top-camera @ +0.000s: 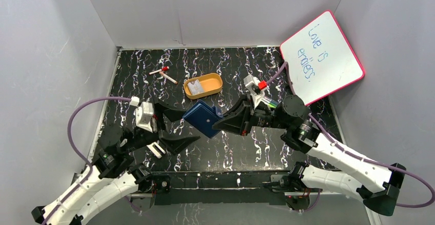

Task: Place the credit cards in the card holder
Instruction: Adjust the card holder.

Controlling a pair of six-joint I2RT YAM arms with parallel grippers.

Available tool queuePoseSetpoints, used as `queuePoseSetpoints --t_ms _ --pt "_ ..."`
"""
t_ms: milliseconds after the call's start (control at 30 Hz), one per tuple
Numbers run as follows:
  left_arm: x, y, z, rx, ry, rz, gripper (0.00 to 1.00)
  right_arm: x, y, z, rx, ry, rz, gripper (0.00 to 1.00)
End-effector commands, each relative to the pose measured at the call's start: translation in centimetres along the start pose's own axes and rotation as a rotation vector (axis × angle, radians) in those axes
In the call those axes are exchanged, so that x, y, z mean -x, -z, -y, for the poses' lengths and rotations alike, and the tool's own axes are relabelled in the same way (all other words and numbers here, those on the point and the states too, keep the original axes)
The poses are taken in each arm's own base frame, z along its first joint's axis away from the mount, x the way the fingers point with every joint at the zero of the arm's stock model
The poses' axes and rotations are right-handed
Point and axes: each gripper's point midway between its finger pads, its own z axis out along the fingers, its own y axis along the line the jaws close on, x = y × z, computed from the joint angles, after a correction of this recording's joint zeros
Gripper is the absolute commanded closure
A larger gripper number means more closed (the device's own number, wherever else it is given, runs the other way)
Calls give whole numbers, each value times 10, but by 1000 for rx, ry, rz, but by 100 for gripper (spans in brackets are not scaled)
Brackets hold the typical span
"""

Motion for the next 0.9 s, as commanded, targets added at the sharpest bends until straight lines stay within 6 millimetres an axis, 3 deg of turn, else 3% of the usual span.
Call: queuePoseSetpoints --t_ms 0,133,333,533,667,867 --pt "39 -4 -6 28 190 294 11 64 4 -15 25 10 306 100" --pt "49 -6 -3 -36 295 420 13 66 4 -9 4 -22 341 100" --pt "59 -32 -4 -86 391 407 21 65 7 1 -28 -74 396 100" --pt "78 -34 -10 -71 429 484 33 60 8 6 -42 -101 409 100" --pt "76 -37 -12 -69 442 476 44 61 10 8 -49 -107 420 100" --pt "68 -43 -12 -81 460 450 49 60 8 11 -57 -117 419 100"
